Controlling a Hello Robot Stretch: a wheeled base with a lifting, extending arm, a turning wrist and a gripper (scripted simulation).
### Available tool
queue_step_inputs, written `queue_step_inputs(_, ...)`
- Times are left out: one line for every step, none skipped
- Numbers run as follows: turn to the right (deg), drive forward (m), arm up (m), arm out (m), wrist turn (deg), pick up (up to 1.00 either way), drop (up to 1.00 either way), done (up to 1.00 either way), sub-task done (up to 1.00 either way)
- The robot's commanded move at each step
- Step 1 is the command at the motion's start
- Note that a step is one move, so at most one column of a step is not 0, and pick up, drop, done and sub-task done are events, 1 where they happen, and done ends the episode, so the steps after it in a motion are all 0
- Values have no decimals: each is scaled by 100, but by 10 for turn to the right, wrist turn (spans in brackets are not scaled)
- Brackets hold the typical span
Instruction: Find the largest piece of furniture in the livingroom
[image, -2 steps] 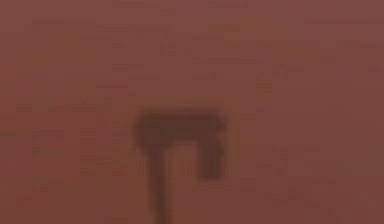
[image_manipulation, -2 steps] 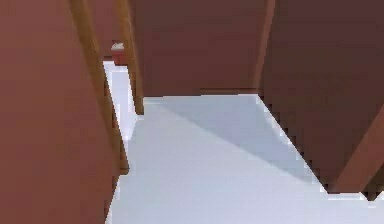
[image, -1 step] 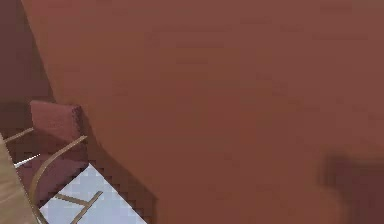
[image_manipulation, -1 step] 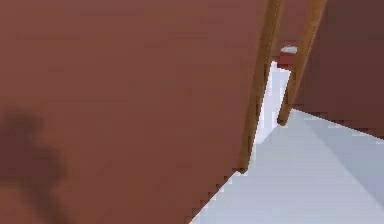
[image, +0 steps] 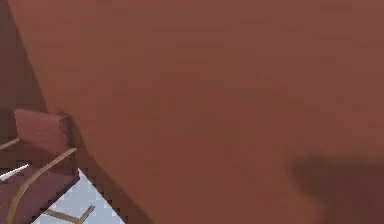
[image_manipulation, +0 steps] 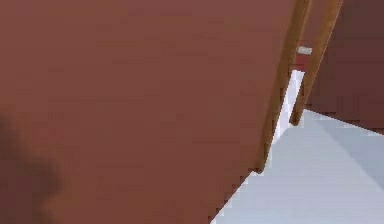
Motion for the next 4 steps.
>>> queue_step_inputs(450, 0, 0, 0, 0, 0, 0, 0, 0)
queue_step_inputs(450, 0, 0, 0, 0, 0, 0, 0, 0)
queue_step_inputs(450, 0, 0, 0, 0, 0, 0, 0, 0)
queue_step_inputs(270, 0, 0, 0, 0, 0, 0, 0, 0)
